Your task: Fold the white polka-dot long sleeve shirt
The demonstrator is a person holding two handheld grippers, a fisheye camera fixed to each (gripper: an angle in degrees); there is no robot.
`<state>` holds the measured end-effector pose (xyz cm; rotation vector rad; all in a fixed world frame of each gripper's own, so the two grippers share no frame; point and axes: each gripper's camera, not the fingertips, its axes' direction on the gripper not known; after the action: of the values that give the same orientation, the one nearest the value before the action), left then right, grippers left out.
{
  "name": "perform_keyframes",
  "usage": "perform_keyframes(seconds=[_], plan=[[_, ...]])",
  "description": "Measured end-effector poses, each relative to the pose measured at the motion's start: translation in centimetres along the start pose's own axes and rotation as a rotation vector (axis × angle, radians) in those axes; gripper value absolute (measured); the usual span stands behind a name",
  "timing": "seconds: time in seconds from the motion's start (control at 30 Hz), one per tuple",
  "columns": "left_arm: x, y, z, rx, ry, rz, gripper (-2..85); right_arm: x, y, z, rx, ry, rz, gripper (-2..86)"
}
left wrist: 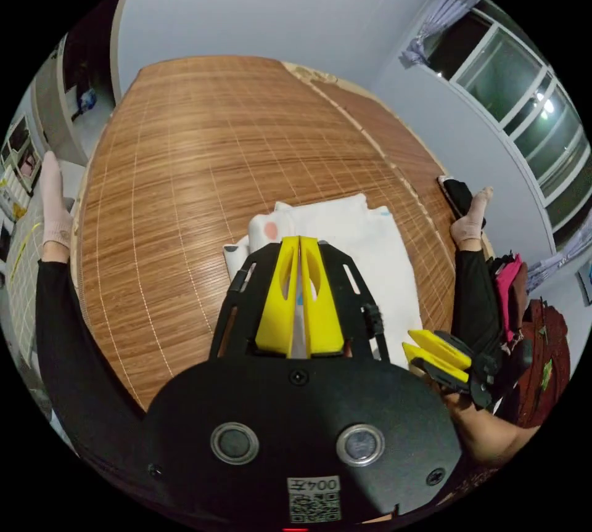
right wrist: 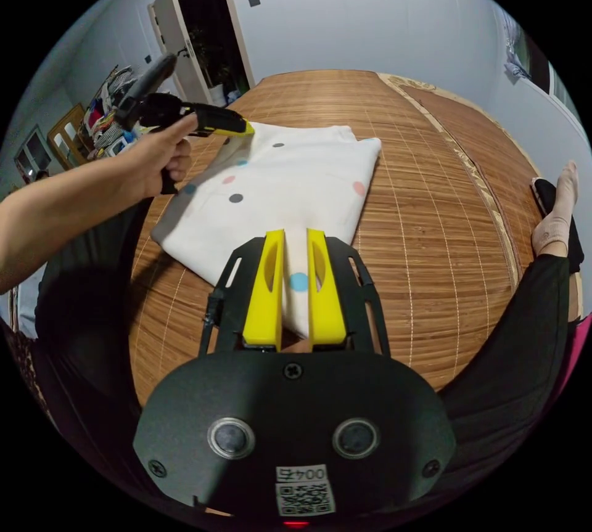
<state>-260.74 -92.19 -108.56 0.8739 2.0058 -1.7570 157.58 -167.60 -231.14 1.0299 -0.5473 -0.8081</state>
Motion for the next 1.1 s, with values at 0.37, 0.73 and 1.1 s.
perform_keyframes(seconds=[0.37, 0.73, 1.1], plan=[[-8.7, 0.4, 2.6, 0.050, 0.133, -0.158, 0.7, 6.4, 0.6, 2.7, 0.002, -0.129, 0.132, 4.3], [-15.3, -1.1, 2.0, 0.008, 0.277, -0.209, 0.9, 11.5, 1.4, 3.9, 0.013, -0.188, 0.172, 4.6], [-18.8, 11.4, -6.9, 0.098, 0.781, -0.323, 5.8, 21.3, 5.5, 0.9, 0.164, -0.394, 0.509, 12.7]])
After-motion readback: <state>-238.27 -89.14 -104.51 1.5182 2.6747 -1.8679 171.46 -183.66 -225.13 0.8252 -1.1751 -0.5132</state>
